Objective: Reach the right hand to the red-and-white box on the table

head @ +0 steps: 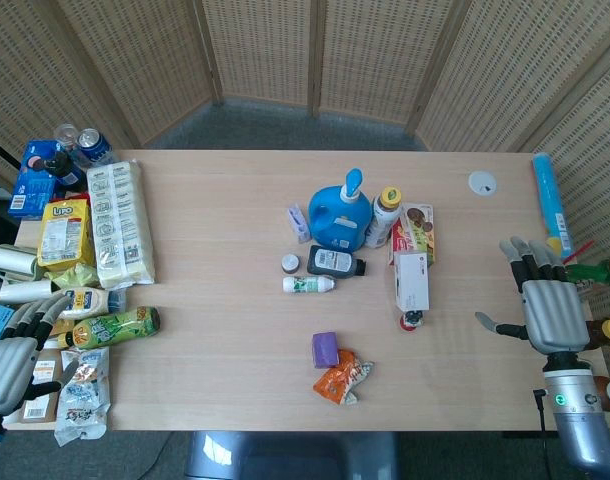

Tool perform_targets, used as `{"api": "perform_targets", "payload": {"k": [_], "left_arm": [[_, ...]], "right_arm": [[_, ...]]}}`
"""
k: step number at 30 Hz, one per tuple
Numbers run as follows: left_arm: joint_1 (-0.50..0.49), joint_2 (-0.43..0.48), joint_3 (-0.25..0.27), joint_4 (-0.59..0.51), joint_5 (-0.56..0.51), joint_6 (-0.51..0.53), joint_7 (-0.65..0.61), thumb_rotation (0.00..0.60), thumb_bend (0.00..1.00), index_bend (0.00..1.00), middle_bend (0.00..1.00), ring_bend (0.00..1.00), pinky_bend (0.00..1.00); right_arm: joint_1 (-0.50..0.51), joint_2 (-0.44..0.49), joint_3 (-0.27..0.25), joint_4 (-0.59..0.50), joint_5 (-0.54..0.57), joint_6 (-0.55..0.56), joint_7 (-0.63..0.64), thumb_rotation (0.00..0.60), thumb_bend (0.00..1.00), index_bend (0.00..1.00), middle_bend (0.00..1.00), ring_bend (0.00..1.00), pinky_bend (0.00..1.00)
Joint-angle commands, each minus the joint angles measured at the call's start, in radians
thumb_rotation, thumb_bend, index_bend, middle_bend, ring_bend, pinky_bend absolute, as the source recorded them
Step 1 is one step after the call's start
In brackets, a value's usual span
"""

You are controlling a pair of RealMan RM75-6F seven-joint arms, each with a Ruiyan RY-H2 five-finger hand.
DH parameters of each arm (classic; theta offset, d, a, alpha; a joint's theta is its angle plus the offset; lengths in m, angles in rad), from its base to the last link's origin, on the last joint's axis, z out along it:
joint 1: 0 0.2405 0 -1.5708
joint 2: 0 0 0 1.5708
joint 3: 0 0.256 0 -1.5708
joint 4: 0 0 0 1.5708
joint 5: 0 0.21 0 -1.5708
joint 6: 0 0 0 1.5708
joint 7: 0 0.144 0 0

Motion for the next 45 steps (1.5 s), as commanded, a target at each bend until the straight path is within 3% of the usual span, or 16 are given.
{"api": "perform_targets", "payload": {"k": [1, 11, 14, 22, 32, 45], "left_arm": [[0.0, 0.0, 0.002, 0.001, -0.001, -0.002, -0.001, 0.6, 0.38, 0.0, 0.0, 0.0, 0.0], [0.006, 0.002, 0.01, 0.008, 0.025, 0.013, -0.014, 0.6, 0.38, 0.0, 0.0, 0.0, 0.0], [-0.001, -0.001, 0.006, 0.015, 0.022, 0.004, -0.023, 0.6, 0.38, 0.0, 0.0, 0.0, 0.0], [-0.017, -0.013, -0.003, 0.042, -0.008, -0.026, -0.038, 0.6, 0.37, 0.0, 0.0, 0.0, 0.0], [-0.047, -0.04, -0.019, 0.052, -0.056, -0.074, -0.014, 0.6, 0.37, 0.0, 0.0, 0.0, 0.0], [-0.067, -0.056, -0.029, 0.039, -0.09, -0.098, 0.022, 0.6, 0.37, 0.0, 0.0, 0.0, 0.0]], "right_arm": [[-0.005, -0.006, -0.001, -0.002, -0.003, 0.001, 0.004, 0.473, 0.15, 0.0, 0.0, 0.0, 0.0], [0.002, -0.065, 0.018, -0.024, 0.024, -0.025, 0.008, 0.448, 0.14, 0.0, 0.0, 0.0, 0.0], [0.023, -0.122, 0.041, -0.025, 0.078, -0.032, -0.037, 0.408, 0.14, 0.0, 0.0, 0.0, 0.0], [0.1, -0.258, 0.1, 0.001, 0.219, -0.048, -0.189, 0.385, 0.11, 0.0, 0.0, 0.0, 0.0], [0.213, -0.399, 0.134, 0.177, 0.377, -0.158, -0.285, 0.364, 0.11, 0.0, 0.0, 0.0, 0.0], [0.299, -0.531, 0.151, 0.384, 0.468, -0.233, -0.304, 0.357, 0.1, 0.0, 0.0, 0.0, 0.0]]}}
